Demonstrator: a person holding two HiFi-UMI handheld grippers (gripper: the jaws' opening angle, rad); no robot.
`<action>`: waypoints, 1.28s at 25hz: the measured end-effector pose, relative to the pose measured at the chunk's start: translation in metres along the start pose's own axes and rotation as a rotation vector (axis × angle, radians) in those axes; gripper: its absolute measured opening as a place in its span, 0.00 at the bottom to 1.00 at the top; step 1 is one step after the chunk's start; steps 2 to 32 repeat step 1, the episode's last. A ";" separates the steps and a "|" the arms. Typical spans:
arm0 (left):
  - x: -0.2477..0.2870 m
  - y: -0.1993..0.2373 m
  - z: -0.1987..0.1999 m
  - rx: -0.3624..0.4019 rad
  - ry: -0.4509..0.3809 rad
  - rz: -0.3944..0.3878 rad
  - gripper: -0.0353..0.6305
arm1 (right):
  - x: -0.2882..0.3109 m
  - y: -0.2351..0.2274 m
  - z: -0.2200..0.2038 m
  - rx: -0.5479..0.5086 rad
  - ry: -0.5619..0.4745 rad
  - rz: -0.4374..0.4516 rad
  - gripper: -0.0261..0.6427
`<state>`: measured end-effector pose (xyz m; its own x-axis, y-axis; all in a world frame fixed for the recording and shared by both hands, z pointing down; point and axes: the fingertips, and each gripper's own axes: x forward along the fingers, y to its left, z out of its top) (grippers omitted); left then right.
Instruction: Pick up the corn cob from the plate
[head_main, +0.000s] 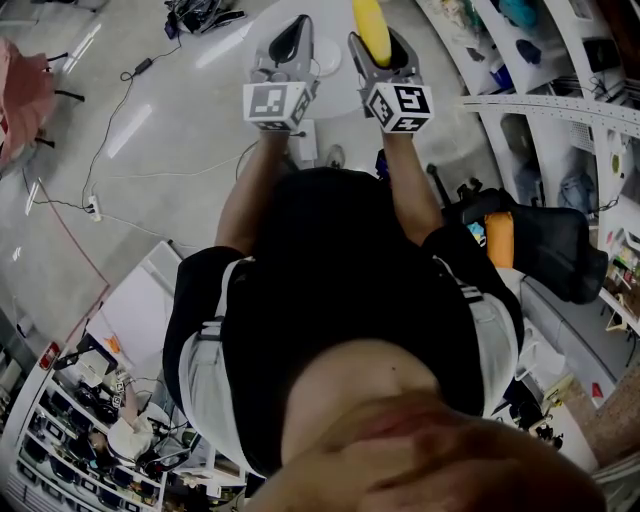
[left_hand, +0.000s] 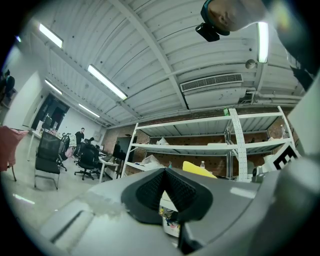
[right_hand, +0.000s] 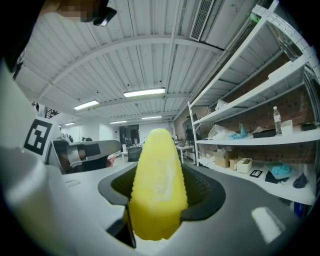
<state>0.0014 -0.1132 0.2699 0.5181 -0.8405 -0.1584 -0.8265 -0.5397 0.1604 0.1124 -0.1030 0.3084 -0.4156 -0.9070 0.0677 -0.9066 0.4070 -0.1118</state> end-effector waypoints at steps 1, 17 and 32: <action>0.001 0.000 0.000 0.001 0.000 0.000 0.05 | 0.000 0.000 0.000 0.000 0.000 0.000 0.43; 0.001 0.000 0.000 0.001 0.000 0.000 0.05 | 0.000 0.000 0.000 0.000 0.000 0.000 0.43; 0.001 0.000 0.000 0.001 0.000 0.000 0.05 | 0.000 0.000 0.000 0.000 0.000 0.000 0.43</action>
